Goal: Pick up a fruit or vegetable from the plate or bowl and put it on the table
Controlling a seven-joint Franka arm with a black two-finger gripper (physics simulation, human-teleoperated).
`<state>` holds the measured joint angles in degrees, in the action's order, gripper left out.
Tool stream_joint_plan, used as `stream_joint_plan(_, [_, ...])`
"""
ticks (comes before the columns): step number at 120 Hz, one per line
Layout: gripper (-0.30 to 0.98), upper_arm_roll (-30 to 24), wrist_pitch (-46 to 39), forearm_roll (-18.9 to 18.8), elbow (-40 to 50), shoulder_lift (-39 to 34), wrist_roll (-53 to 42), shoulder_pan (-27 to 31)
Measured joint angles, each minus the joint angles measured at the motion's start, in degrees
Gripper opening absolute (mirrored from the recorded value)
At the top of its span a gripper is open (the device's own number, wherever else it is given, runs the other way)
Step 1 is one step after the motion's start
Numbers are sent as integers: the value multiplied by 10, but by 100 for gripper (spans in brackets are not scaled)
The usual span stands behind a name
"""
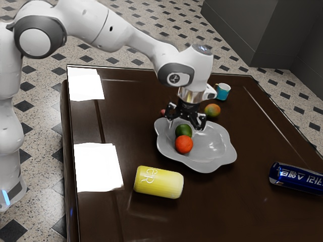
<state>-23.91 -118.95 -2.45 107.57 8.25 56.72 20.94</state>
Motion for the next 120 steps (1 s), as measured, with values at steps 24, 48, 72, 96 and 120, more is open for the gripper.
stream_joint_plan(24, [49, 0, -15, -4, -1, 10, 1, 0])
stream_joint_plan(48, [37, 0, -22, -8, -2, 11, 4, 9])
stream_joint_plan(72, [37, -3, -16, -26, -45, 19, 6, 11])
stream_joint_plan(96, [26, 70, 85, -59, -133, -7, -16, 5])
stream_joint_plan(120, [30, 149, 174, -108, -112, 6, -56, 18])
